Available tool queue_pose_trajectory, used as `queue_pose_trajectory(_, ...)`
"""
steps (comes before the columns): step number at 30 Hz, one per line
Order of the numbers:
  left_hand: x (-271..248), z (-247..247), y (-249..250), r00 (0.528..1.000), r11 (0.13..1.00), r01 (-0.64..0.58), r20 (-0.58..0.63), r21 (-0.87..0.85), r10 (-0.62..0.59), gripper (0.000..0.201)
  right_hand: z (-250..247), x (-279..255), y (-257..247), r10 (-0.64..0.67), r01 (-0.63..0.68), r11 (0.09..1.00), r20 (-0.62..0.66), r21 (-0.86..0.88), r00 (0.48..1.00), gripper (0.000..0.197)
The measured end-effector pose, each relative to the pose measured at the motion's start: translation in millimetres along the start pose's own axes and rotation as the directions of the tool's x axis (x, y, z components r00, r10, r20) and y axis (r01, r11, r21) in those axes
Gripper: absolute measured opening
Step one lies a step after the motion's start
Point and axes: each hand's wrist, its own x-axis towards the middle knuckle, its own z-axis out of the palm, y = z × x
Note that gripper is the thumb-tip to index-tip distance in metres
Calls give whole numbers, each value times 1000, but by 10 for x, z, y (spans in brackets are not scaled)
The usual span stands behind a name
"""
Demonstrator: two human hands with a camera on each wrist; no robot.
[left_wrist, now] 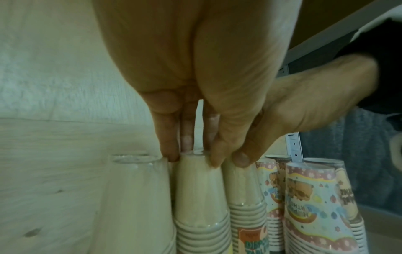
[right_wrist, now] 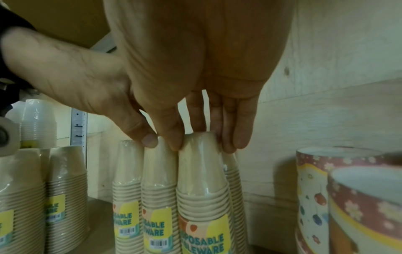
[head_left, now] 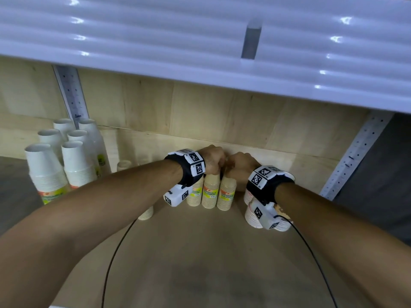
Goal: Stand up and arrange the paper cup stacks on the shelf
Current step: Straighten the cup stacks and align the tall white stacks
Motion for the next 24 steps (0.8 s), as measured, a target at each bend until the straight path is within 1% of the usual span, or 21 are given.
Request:
queue_pose_trajectory(4, -41, -74, -36, 999, 1000, -9, -34, -20, 8, 20, -50, -8, -19, -6, 6, 1000, 8, 17, 1000, 18)
queue_pose_trajectory(8, -129, -212, -116, 997, 998, 45, -56, -47, -48, 32, -124, -31, -118, -25, 27, 999, -42, 38, 999, 26)
queue_pose_trajectory(11, -236, -358, -206, 994, 996, 81, -72, -24, -83, 35, -196, -33, -245, -34, 36, 999, -76, 15, 997, 23)
queue_pose_trajectory(12, -285, -408, -240, 992, 995, 101, -79, -15, -102, 36, -225, -37, -297, -37, 39, 999, -81, 14, 996, 22)
queue_pose_trajectory(14, -391, -504, -322, 984, 988, 156, -79, -13, -157, 38, -273, -39, -411, -47, 49, 998, -95, 26, 994, 28)
queue_pose_trajectory(17, -588, -621, -452, 967, 971, 240, -84, -15, -241, 41, -301, -43, -622, -108, 109, 994, -132, 5, 985, 35)
queue_pose_trajectory(19, -746, -687, -529, 956, 960, 282, -84, 5, -280, 42, -285, -44, -794, -145, 149, 989, -145, 17, 979, 35)
queue_pose_trajectory(24, -1140, -745, -743, 922, 923, 384, -74, 37, -381, 43, -122, -52, -1221, -206, 210, 978, -129, 21, 970, 34)
